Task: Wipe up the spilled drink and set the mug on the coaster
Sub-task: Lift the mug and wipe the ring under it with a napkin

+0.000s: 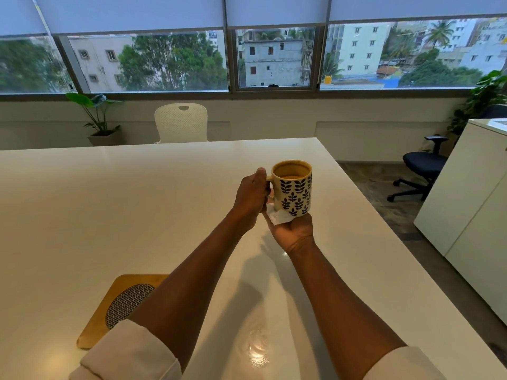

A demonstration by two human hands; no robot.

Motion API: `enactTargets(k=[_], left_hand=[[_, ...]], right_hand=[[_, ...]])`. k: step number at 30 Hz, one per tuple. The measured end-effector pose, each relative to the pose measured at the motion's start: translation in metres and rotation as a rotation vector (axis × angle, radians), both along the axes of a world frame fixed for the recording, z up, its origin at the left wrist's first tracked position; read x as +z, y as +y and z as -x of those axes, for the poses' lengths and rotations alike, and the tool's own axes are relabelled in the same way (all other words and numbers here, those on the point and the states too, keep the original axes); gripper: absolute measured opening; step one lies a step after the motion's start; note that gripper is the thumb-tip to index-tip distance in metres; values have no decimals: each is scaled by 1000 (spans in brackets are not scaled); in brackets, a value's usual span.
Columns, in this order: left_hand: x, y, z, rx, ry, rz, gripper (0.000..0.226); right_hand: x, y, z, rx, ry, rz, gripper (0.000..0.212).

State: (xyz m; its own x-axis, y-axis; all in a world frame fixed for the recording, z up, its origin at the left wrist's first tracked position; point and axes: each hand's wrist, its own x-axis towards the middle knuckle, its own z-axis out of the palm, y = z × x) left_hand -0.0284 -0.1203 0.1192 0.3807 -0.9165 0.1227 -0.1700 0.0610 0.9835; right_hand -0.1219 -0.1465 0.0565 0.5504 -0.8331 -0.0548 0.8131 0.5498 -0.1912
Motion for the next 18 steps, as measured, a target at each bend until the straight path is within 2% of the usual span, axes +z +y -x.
enactTargets(k=[4, 8, 14, 18], left_hand=[[1, 2, -4, 25, -60, 28, 47], [0, 2, -9, 50, -88, 10, 48], [-7, 3, -17, 67, -36, -46, 44], [-11, 4, -20, 81, -12, -71, 42]], right_hand=[[-4, 10, -9, 101, -16, 35, 74], [-12, 16, -13, 181, 41, 46, 60], [-29, 21, -8, 19, 162, -48, 25], [-38, 22, 3, -58, 230, -76, 25]])
